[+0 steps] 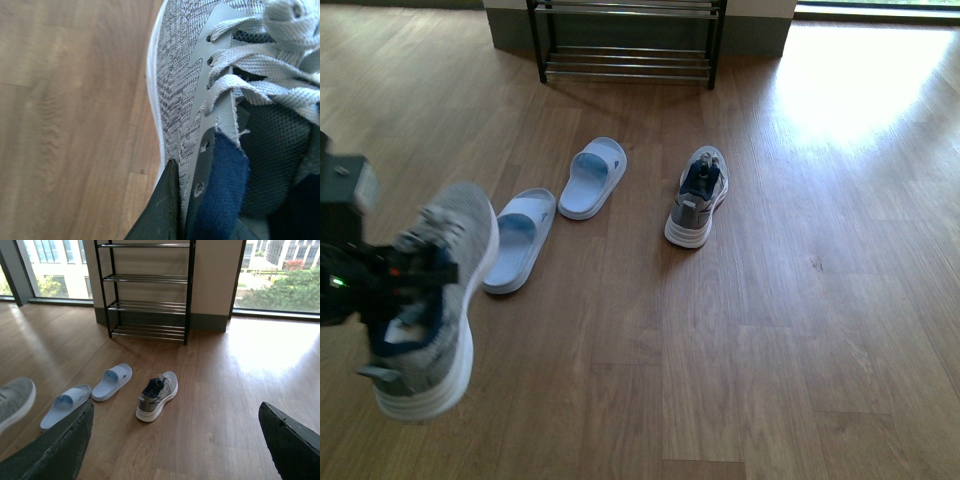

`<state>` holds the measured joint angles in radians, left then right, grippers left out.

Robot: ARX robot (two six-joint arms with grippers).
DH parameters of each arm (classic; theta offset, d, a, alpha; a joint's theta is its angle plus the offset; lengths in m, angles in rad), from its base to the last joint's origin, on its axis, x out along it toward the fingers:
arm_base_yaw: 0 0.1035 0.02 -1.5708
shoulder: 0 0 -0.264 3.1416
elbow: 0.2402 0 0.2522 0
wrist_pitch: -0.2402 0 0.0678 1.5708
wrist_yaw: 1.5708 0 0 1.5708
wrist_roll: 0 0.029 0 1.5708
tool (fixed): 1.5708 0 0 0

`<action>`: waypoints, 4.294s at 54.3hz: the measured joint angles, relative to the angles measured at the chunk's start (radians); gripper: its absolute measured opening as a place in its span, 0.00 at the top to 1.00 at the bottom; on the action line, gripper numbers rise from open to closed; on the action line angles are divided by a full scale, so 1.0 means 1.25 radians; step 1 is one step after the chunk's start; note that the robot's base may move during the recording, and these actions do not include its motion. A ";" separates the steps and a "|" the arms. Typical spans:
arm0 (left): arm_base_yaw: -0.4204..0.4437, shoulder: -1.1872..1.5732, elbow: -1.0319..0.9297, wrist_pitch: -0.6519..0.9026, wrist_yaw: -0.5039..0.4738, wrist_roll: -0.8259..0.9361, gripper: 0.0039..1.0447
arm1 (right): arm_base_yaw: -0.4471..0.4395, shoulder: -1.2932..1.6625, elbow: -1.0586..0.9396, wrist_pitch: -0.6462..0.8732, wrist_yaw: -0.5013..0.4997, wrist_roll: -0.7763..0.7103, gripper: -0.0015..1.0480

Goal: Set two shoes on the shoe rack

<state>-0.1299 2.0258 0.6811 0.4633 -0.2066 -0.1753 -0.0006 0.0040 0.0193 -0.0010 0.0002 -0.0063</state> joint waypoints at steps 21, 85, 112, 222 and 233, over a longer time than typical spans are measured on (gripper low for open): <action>0.002 -0.709 -0.244 -0.224 -0.187 0.134 0.99 | 0.000 0.000 0.000 0.000 0.000 0.000 0.09; -0.024 -0.921 -0.276 -0.284 -0.211 0.188 0.99 | 0.000 0.000 0.000 0.000 0.000 0.000 0.09; -0.024 -0.921 -0.276 -0.284 -0.209 0.188 0.99 | 0.000 0.000 0.000 0.000 0.001 0.000 0.09; -0.024 -0.920 -0.276 -0.284 -0.210 0.188 0.99 | -0.091 1.970 0.761 0.287 0.026 -0.001 0.09; -0.024 -0.920 -0.276 -0.284 -0.210 0.188 0.99 | -0.086 2.016 0.821 0.266 0.042 0.000 0.09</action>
<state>-0.1596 0.8753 0.3359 0.1081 -0.4686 0.0593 -0.1085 2.5237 1.0454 0.3321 0.0532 -0.0063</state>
